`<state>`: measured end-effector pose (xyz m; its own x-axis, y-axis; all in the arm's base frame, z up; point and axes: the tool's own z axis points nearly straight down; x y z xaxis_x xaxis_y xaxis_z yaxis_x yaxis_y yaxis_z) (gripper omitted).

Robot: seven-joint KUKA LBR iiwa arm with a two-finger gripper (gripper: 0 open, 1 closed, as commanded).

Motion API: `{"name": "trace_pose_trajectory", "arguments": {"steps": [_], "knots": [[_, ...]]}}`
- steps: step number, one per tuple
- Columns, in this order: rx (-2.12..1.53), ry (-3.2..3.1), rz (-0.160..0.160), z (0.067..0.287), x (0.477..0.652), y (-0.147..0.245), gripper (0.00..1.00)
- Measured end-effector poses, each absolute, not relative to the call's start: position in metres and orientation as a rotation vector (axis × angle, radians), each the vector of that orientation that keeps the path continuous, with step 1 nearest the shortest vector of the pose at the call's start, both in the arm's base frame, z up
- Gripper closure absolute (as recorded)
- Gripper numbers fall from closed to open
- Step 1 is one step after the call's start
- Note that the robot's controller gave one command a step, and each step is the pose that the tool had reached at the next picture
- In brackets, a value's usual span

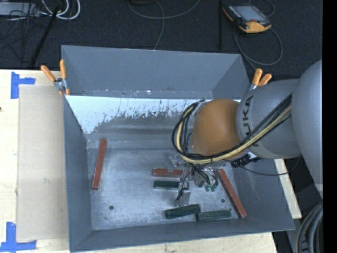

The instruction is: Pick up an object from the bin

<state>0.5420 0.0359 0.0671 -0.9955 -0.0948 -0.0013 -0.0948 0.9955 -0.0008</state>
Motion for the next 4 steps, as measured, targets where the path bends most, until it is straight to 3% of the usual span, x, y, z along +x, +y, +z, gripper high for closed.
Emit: {"name": "trace_pose_trajectory", "arguments": {"steps": [1,2,3,4], "knots": [[-0.055,3.139,0.002,0.101,0.538,0.058,0.00],[0.171,3.137,0.001,0.105,0.542,0.054,0.00],[0.361,3.119,0.002,0.069,0.535,0.056,0.00],[0.364,3.119,0.002,0.070,0.535,0.056,0.00]]}}
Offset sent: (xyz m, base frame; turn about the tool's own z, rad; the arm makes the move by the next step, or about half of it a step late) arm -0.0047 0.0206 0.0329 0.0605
